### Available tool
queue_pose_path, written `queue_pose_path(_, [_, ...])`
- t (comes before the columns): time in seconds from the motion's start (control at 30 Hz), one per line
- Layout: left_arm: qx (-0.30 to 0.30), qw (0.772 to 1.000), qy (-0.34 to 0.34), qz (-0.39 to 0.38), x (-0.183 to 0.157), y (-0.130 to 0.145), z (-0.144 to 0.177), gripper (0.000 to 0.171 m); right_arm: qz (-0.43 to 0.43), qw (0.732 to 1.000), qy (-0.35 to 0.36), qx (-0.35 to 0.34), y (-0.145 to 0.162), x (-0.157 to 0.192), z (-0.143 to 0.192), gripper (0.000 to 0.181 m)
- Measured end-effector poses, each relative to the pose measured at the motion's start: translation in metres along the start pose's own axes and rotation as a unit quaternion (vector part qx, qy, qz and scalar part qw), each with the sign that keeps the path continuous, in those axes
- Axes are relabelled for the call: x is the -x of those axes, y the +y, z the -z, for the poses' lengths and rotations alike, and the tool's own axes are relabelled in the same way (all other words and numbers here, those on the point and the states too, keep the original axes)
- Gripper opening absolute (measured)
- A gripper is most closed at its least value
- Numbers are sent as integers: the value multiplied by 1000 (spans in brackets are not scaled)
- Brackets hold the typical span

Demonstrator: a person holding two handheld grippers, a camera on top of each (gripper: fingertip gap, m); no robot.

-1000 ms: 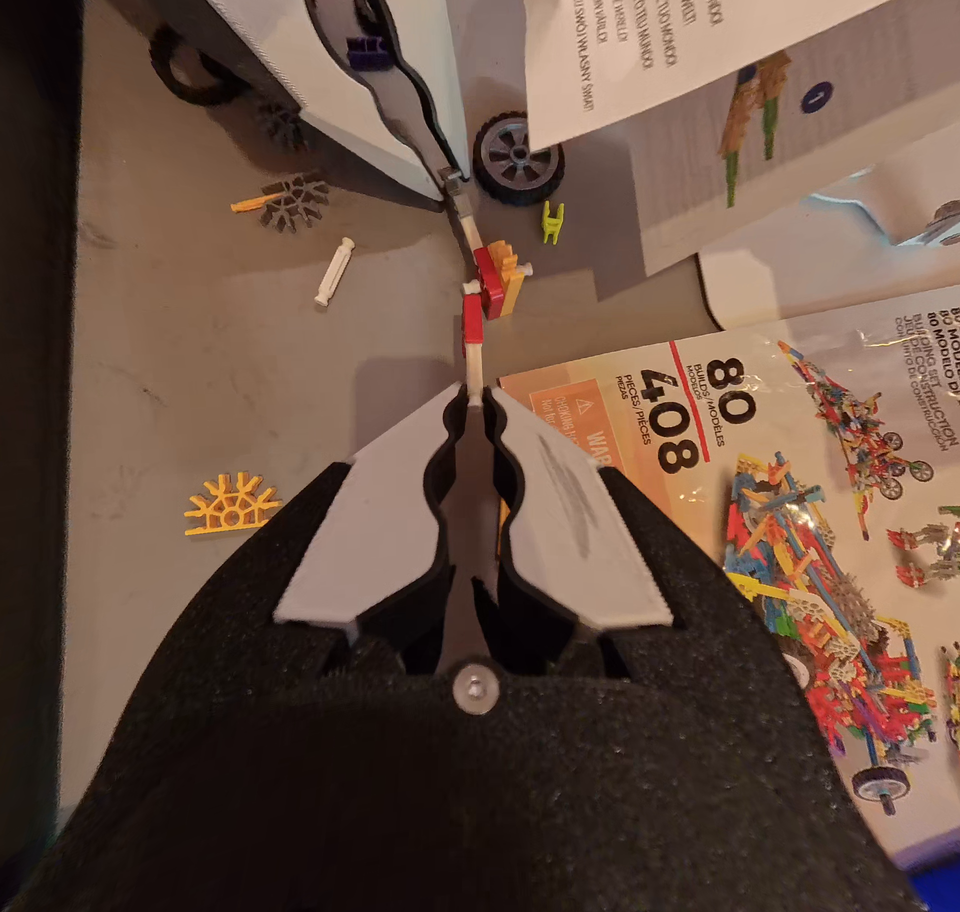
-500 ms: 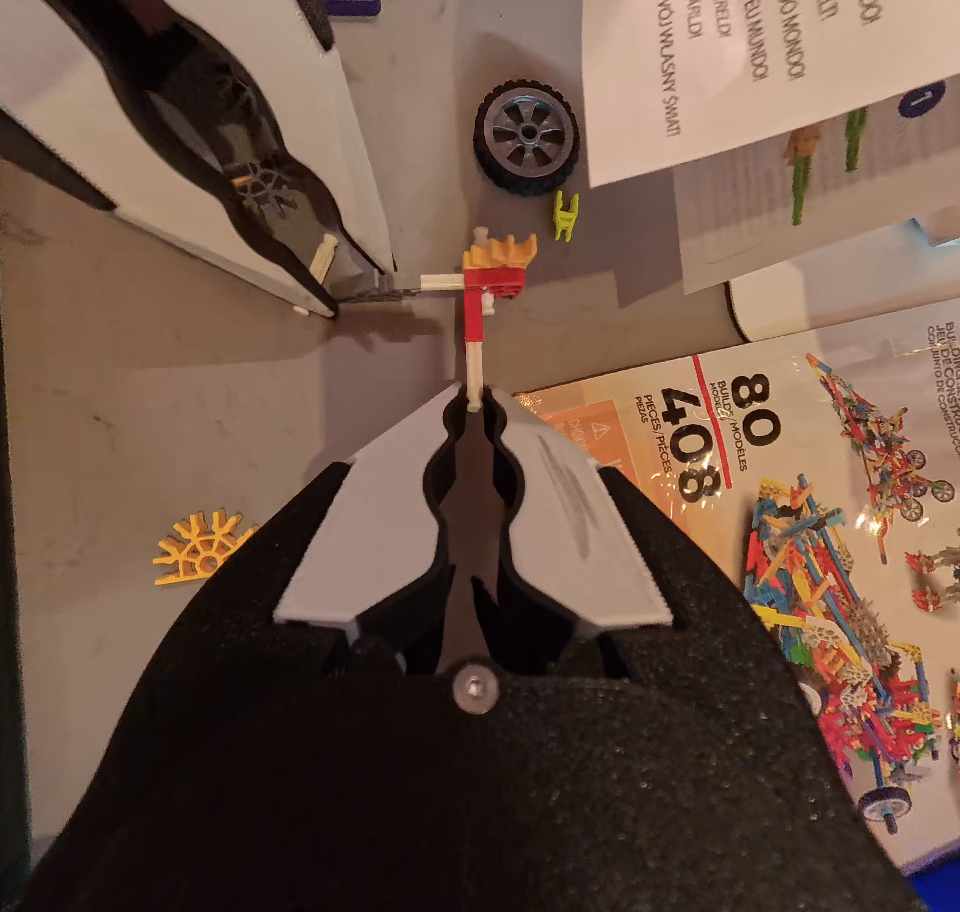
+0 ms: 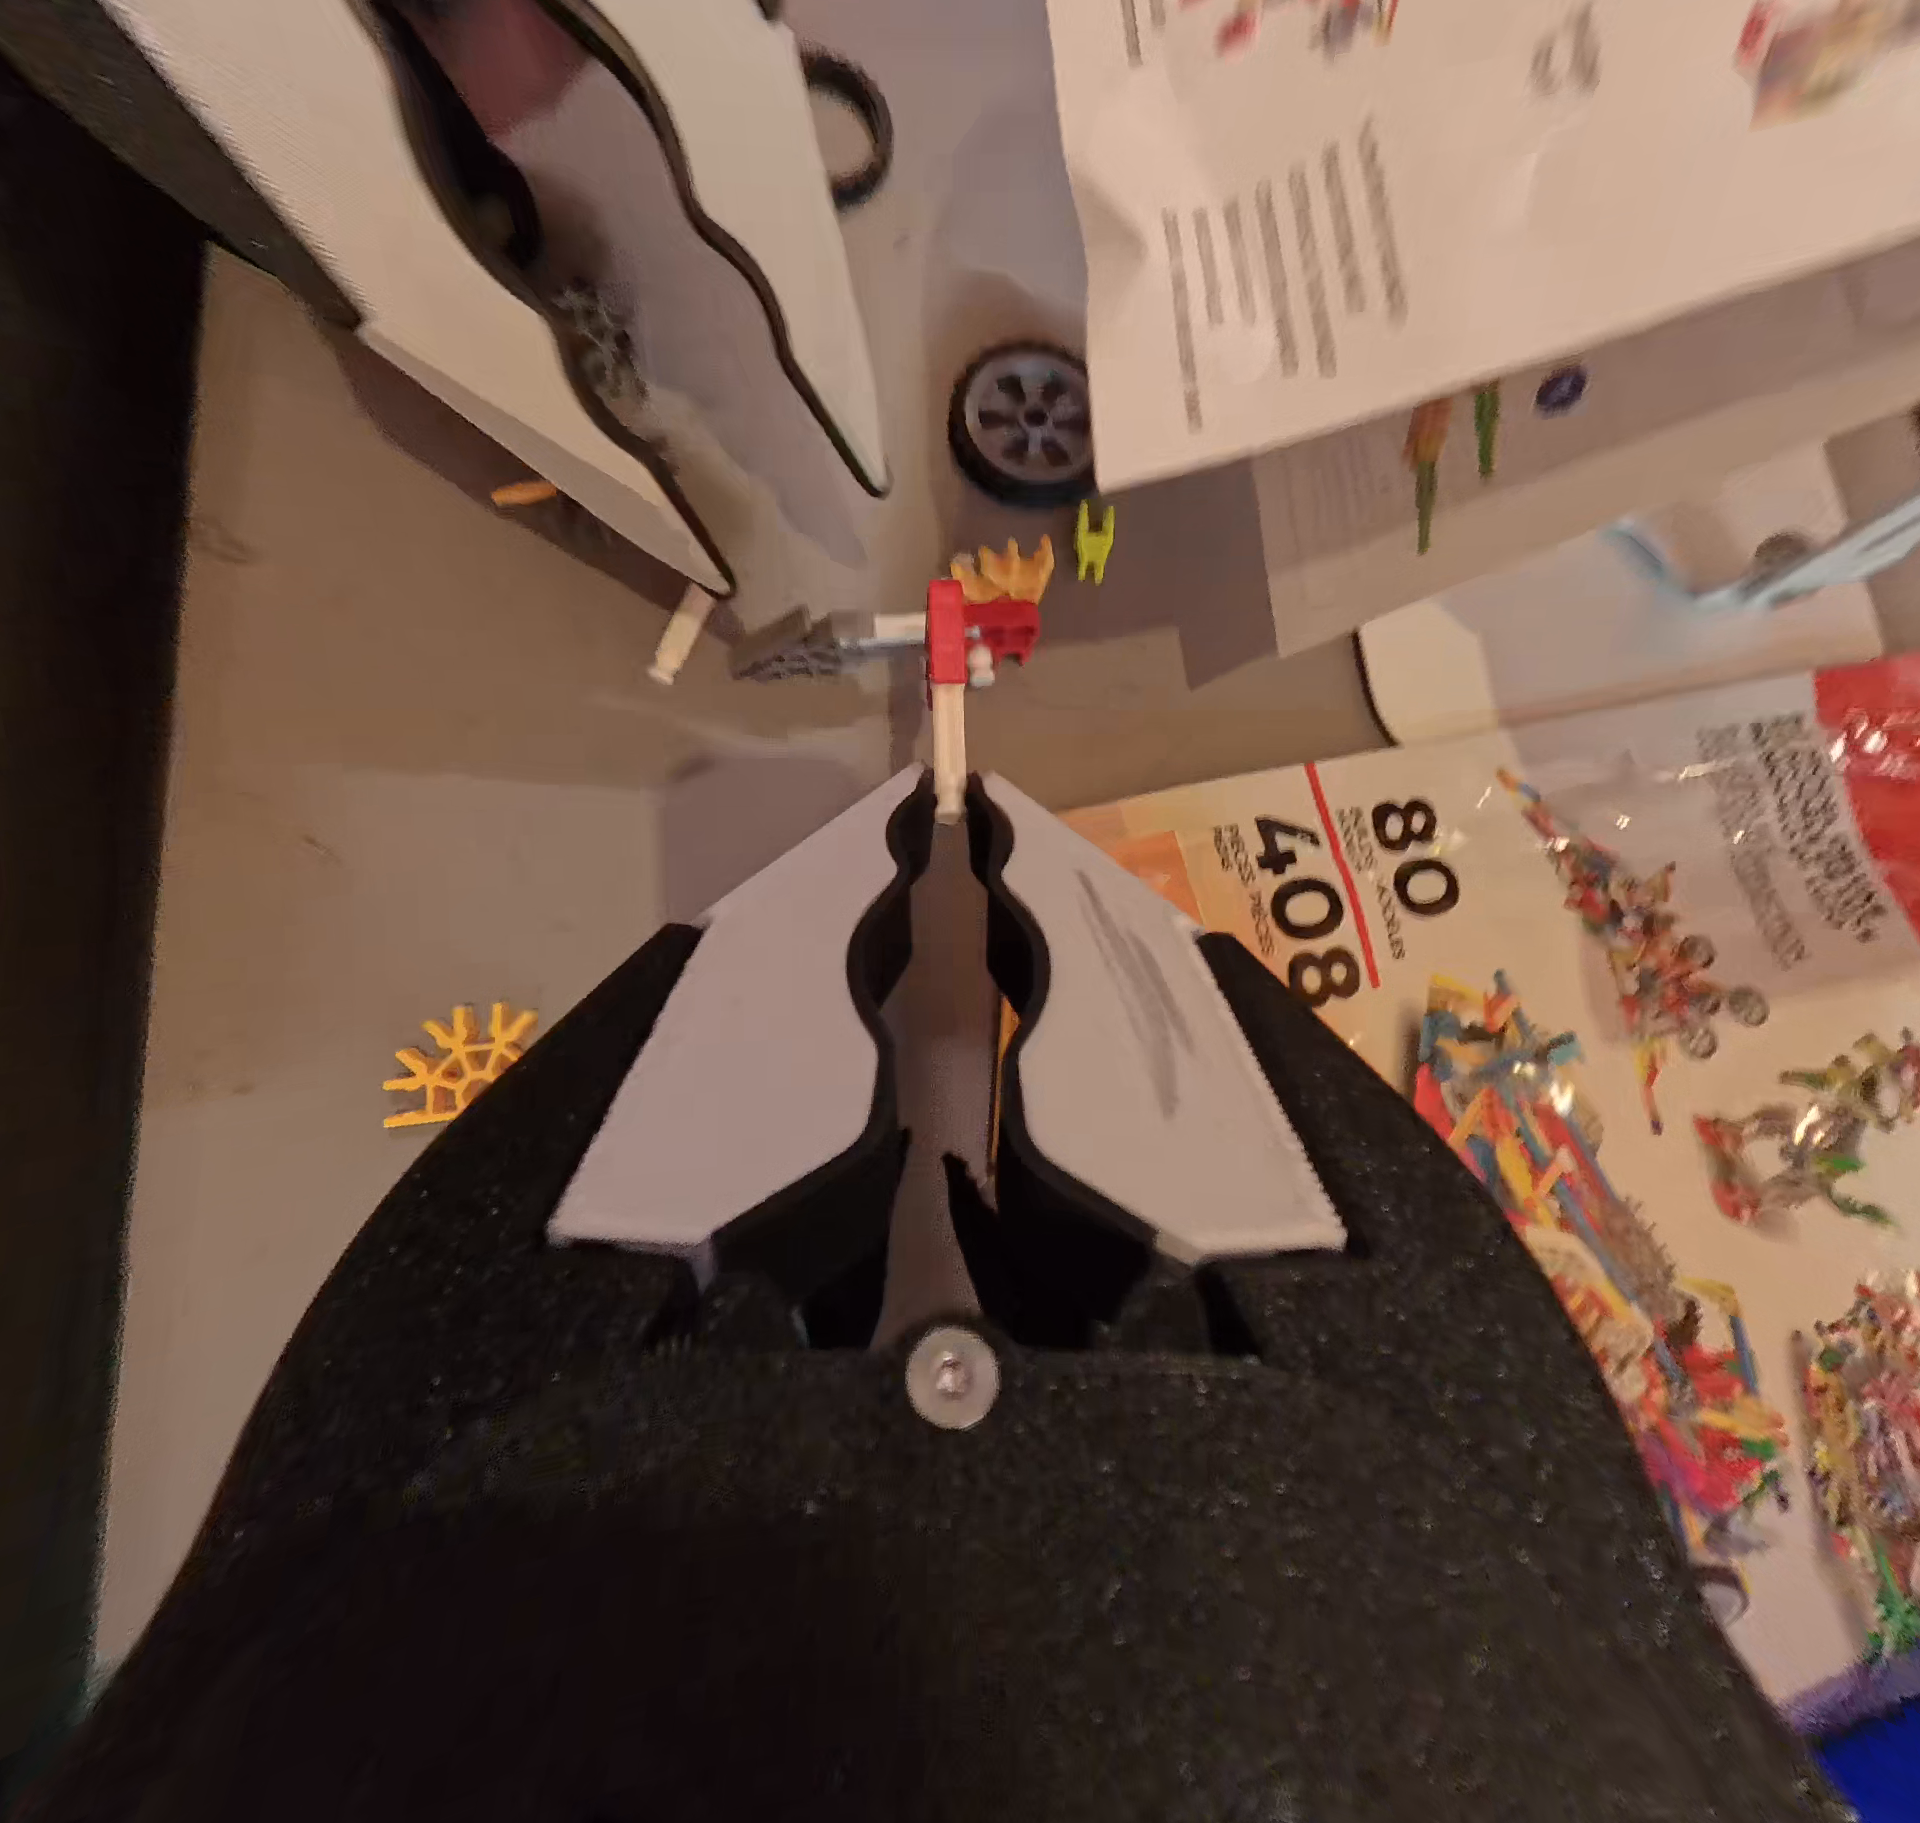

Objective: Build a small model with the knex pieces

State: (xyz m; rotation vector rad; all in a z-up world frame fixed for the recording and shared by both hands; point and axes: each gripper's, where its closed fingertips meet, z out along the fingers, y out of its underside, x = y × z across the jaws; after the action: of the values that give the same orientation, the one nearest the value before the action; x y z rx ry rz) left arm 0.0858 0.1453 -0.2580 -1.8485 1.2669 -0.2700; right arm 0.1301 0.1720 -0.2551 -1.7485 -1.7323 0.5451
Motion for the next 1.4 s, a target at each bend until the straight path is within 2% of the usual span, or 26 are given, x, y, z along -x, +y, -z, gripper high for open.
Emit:
queue_pose_path(0.17, [-56,997,-52,13,18,-20,12,26,39,998,18,-34,-21,5,3,5])
queue_pose_path(0.27, [-44,993,-98,-37,25,-19,15,18,43,998,16,-40,-32,12,-3,5])
queue_pose_path(0.47, [-15,986,-131,-105,25,-7,12,10,27,999,14,-43,-39,16,-12,5])
queue_pose_path(0.67, [-15,984,-114,-137,27,0,18,8,15,997,-9,-74,-52,25,-14,7])
queue_pose_path(0.77, [-10,978,-102,-181,28,8,18,5,-5,995,-33,-89,-55,30,-12,26])
queue_pose_path(0.87, [-4,970,-90,-225,32,19,17,5,-40,995,-34,-83,-47,21,-12,36])
queue_pose_path(0.97, [-1,962,-59,-267,30,30,13,5,-86,994,-27,-56,-29,8,-18,36])
queue_pose_path(1.13, [23,932,-54,-358,33,43,2,5,-123,992,-14,-12,-11,2,-37,44])
queue_pose_path(1.23, [29,911,-56,-408,31,46,-4,5,-136,991,-11,-7,-13,3,-45,47])
queue_pose_path(1.4, [25,895,-61,-442,32,47,-10,5,-145,989,-9,-12,-20,5,-50,38])
